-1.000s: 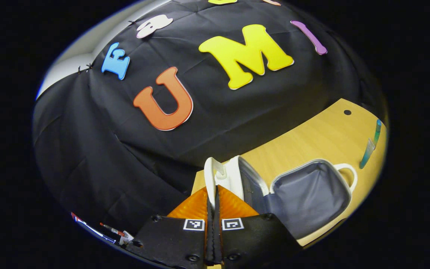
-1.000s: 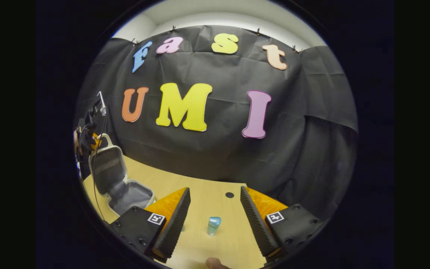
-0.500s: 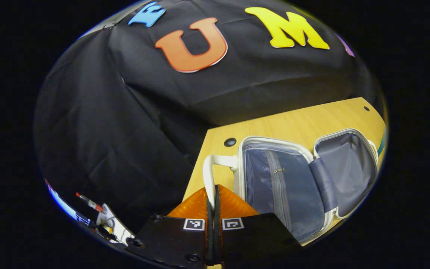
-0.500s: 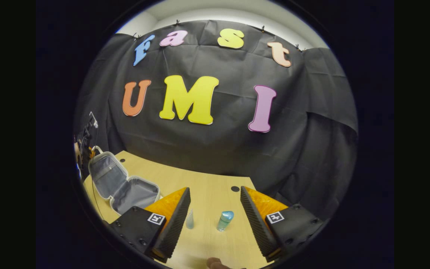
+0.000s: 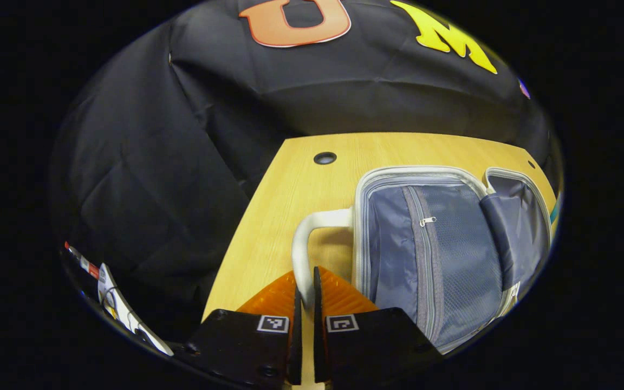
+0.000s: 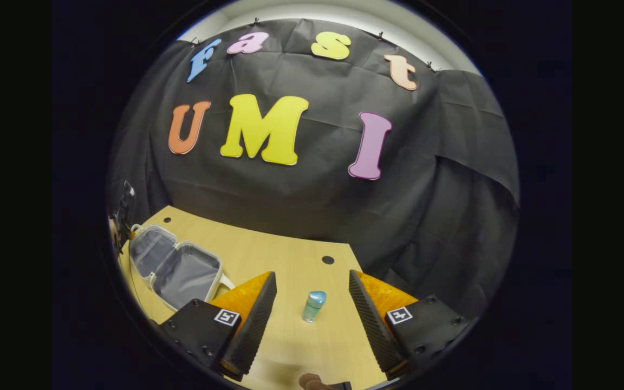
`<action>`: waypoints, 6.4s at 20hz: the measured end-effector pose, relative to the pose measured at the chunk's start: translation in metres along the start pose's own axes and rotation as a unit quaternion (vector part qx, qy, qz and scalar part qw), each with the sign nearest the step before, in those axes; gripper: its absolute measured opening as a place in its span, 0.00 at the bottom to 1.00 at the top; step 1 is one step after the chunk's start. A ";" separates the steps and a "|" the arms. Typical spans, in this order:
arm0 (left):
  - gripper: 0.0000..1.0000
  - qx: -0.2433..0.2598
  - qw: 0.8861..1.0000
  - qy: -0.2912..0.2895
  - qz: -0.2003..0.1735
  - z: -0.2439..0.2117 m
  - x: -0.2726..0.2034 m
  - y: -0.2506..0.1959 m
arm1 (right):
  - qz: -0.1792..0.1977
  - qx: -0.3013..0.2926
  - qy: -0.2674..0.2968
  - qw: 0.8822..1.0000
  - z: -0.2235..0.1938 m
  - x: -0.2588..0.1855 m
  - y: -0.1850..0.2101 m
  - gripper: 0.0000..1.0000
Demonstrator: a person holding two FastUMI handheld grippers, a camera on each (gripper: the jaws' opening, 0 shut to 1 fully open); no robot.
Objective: First open the suitcase, pack the skin care products into it, and then close the suitcase.
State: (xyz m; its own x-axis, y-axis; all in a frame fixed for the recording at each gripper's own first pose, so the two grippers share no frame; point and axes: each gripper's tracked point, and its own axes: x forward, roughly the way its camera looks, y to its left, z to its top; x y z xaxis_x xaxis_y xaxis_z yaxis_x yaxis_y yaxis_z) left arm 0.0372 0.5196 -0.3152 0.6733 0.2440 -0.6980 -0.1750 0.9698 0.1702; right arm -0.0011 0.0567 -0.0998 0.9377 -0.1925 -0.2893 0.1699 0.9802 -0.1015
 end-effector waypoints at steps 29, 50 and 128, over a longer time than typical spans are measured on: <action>0.99 0.009 0.982 -0.125 -0.145 0.054 -0.186 -0.340 | 0.044 0.003 0.015 0.999 -0.038 0.036 -0.078 0.80; 0.93 0.015 0.971 -0.085 -0.221 0.023 -0.111 -0.630 | 0.021 -0.043 0.090 0.995 -0.118 0.053 -0.183 0.80; 0.31 0.009 0.974 0.216 -0.068 -0.051 -0.066 -0.339 | 0.170 -0.013 0.166 0.971 -0.123 0.051 0.046 0.33</action>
State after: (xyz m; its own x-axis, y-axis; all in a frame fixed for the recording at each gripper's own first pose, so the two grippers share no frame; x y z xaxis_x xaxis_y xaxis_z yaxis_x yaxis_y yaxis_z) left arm 0.0156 0.1741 -0.3627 0.3227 0.0912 -0.9421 -0.0898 0.9938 0.0654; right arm 0.0172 0.0868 -0.2365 0.7879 0.1329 -0.6013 -0.1436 0.9892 0.0305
